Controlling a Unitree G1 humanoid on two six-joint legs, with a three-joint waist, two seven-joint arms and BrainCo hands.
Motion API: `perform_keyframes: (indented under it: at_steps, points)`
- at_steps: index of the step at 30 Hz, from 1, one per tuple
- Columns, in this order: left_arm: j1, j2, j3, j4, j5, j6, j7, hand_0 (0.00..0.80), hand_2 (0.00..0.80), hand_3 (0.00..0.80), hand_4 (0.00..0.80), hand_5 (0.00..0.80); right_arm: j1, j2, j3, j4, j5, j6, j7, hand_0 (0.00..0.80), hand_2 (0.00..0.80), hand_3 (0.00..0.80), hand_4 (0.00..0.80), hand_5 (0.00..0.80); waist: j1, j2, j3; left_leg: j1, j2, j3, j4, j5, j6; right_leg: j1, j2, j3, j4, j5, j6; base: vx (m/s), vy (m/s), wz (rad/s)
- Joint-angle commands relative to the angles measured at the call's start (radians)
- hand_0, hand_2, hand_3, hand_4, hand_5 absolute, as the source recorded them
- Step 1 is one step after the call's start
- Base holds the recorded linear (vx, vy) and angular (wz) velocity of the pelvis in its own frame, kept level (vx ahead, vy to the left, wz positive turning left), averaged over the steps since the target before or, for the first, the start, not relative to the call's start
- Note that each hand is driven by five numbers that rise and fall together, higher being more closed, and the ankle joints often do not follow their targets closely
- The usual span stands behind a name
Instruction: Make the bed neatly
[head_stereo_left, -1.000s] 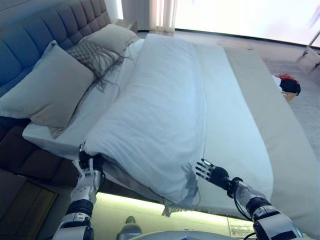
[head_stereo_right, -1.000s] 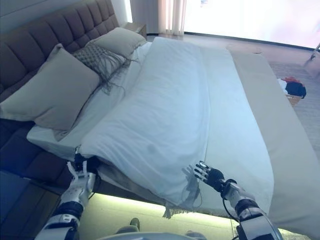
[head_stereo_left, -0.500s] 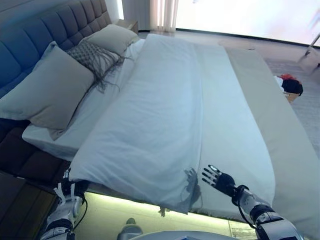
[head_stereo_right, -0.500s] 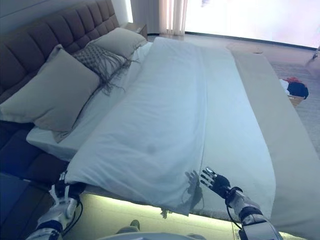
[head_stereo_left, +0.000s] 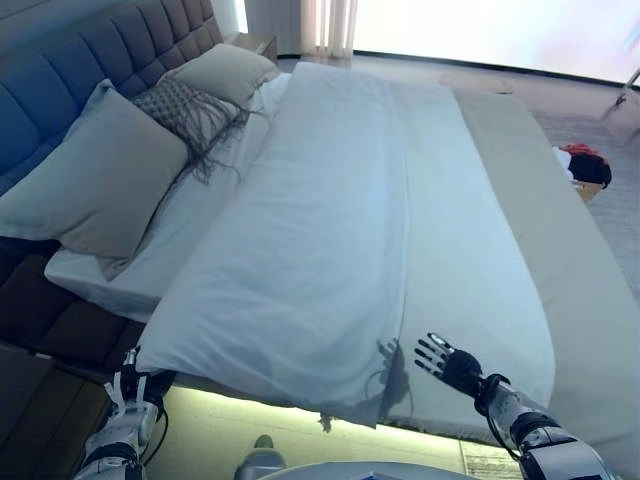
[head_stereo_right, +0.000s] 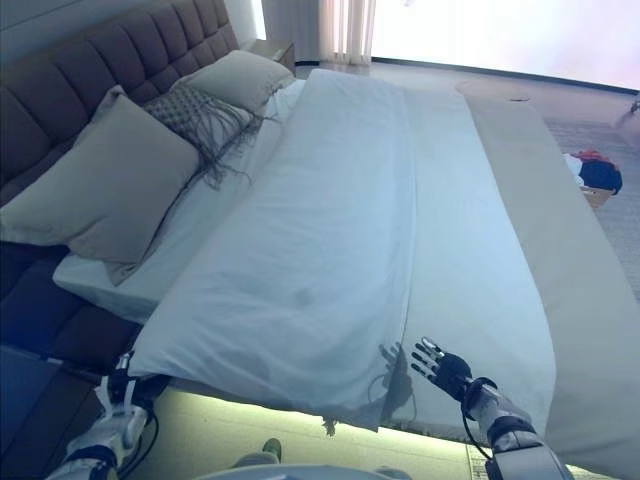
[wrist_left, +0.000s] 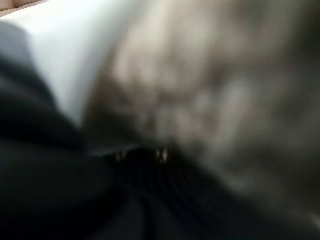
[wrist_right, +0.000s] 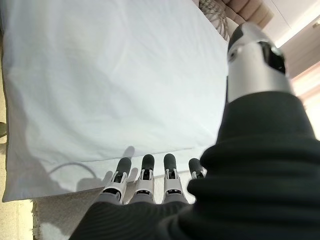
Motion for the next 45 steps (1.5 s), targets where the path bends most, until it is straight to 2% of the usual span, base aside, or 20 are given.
perform_keyframes:
  at_steps: [1,15,19,21,22,25,31,38,41,45]
  points:
    - [0.151,0.179,0.189,-0.001,-0.052,-0.115,0.051,0.0,0.0,0.0,0.0,0.0,0.015,-0.049,-0.051,0.041,0.003,-0.031,0.025,0.0,0.0,0.0,0.0,0.0,0.151,0.001,-0.014,0.002,-0.063,0.003,0.062,-0.108,0.06,-0.012,-0.093,-0.037,0.048,-0.006,0.059,-0.018,0.032,0.03]
    - [0.228,0.09,0.202,0.1,-0.007,-0.098,0.016,0.0,0.0,0.0,0.0,0.0,0.038,-0.035,-0.098,0.055,-0.002,-0.026,0.037,0.0,0.0,0.0,0.0,0.0,0.164,-0.01,0.009,-0.007,-0.073,0.001,0.079,-0.125,0.072,-0.024,-0.107,-0.034,0.052,0.006,0.066,-0.004,0.016,0.09]
    - [0.235,0.068,0.189,0.11,0.02,-0.06,-0.047,0.0,0.0,0.0,0.0,0.0,0.043,-0.028,-0.102,0.054,-0.006,-0.023,0.035,0.0,0.0,0.0,0.0,0.0,0.162,-0.015,0.015,-0.006,-0.073,0.004,0.08,-0.125,0.073,-0.027,-0.108,-0.033,0.053,0.01,0.067,0.01,0.01,0.29]
    - [0.223,0.04,0.141,0.059,0.017,-0.016,-0.145,0.0,0.0,0.0,0.0,0.0,0.049,-0.025,-0.098,0.052,-0.013,-0.021,0.033,0.0,0.0,0.0,0.0,0.0,0.157,-0.016,0.02,-0.004,-0.072,0.008,0.081,-0.127,0.073,-0.03,-0.109,-0.029,0.057,0.01,0.067,0.017,0.036,0.35]
    - [0.223,0.033,0.131,0.044,0.015,-0.011,-0.155,0.0,0.0,0.0,0.0,0.0,0.051,-0.026,-0.099,0.051,-0.014,-0.021,0.032,0.0,0.0,0.0,0.0,0.0,0.158,-0.015,0.02,-0.005,-0.072,0.009,0.082,-0.127,0.073,-0.031,-0.11,-0.028,0.059,0.009,0.067,0.011,0.028,0.28]
    - [0.225,-0.024,-0.001,-0.118,0.008,0.031,-0.332,0.0,0.0,0.0,0.0,0.0,0.063,-0.017,-0.096,0.032,-0.008,-0.03,0.027,0.0,0.0,0.0,0.0,0.0,0.162,-0.017,0.041,-0.018,-0.074,0.008,0.095,-0.13,0.075,-0.043,-0.114,-0.025,0.067,0.016,0.065,-0.048,0.02,0.14]
    - [0.192,-0.041,-0.131,-0.203,0.114,0.043,-0.509,0.0,0.0,0.0,0.0,0.0,0.055,-0.005,-0.074,0.018,0.008,-0.034,0.025,0.0,0.0,0.0,0.0,0.0,0.157,-0.022,0.066,-0.034,-0.07,0.016,0.124,-0.141,0.077,-0.062,-0.118,-0.012,0.085,0.017,0.064,-0.018,0.0,0.08]
    - [0.129,-0.062,-0.244,-0.288,0.199,0.015,-0.539,0.0,0.0,0.0,0.0,0.0,0.071,0.015,-0.049,-0.001,-0.003,-0.019,0.013,0.0,0.0,0.0,0.0,0.0,0.12,-0.038,0.078,-0.032,-0.052,0.049,0.136,-0.156,0.074,-0.081,-0.114,0.026,0.088,0.022,0.069,0.035,0.003,-0.07]
    - [0.101,-0.064,-0.283,-0.295,0.215,0.031,-0.55,0.0,0.0,0.0,0.0,0.0,0.083,0.018,-0.04,-0.006,-0.011,-0.017,0.015,0.0,0.0,0.0,0.0,0.0,0.102,-0.045,0.083,-0.032,-0.044,0.065,0.134,-0.156,0.072,-0.09,-0.11,0.04,0.085,0.029,0.072,0.019,-0.003,-0.03]
    - [0.035,-0.079,-0.341,-0.299,0.233,0.037,-0.516,0.0,0.0,0.0,0.0,0.0,0.078,0.042,-0.015,-0.022,-0.002,-0.019,-0.001,0.0,0.0,0.0,0.0,0.0,0.074,-0.063,0.098,-0.046,-0.028,0.079,0.141,-0.159,0.068,-0.118,-0.102,0.065,0.089,0.035,0.074,0.005,-0.041,-0.13]
